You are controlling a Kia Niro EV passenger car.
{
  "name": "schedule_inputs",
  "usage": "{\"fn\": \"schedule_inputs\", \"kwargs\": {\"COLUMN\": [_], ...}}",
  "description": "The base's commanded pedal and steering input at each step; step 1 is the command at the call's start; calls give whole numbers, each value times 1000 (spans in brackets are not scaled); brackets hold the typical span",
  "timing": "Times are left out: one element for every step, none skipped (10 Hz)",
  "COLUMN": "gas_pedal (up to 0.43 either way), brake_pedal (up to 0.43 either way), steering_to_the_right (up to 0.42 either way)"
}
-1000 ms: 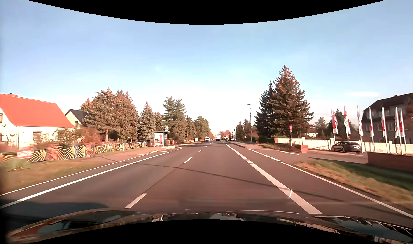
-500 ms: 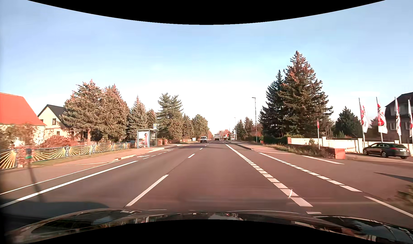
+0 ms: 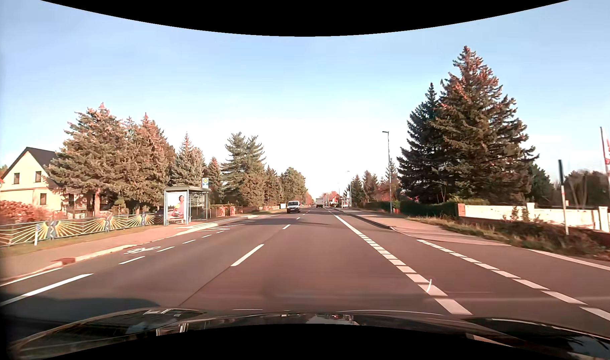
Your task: Follow the waypoints while adhering to traffic rules and regulations
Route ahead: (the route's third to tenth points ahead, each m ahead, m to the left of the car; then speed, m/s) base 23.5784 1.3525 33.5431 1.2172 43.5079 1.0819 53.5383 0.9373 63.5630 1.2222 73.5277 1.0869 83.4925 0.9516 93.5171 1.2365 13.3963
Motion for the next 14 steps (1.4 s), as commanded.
{"fn": "schedule_inputs", "kwargs": {"gas_pedal": [98,98,98,118,118,118,130,130,130,130,130,130,130,130], "brake_pedal": [0,0,0,0,0,0,0,0,0,0,0,0,0,0], "steering_to_the_right": [-1,-1,-1,-1,-1,-1,-1,-1,-1,-1,-1,-2,-3,-4]}}
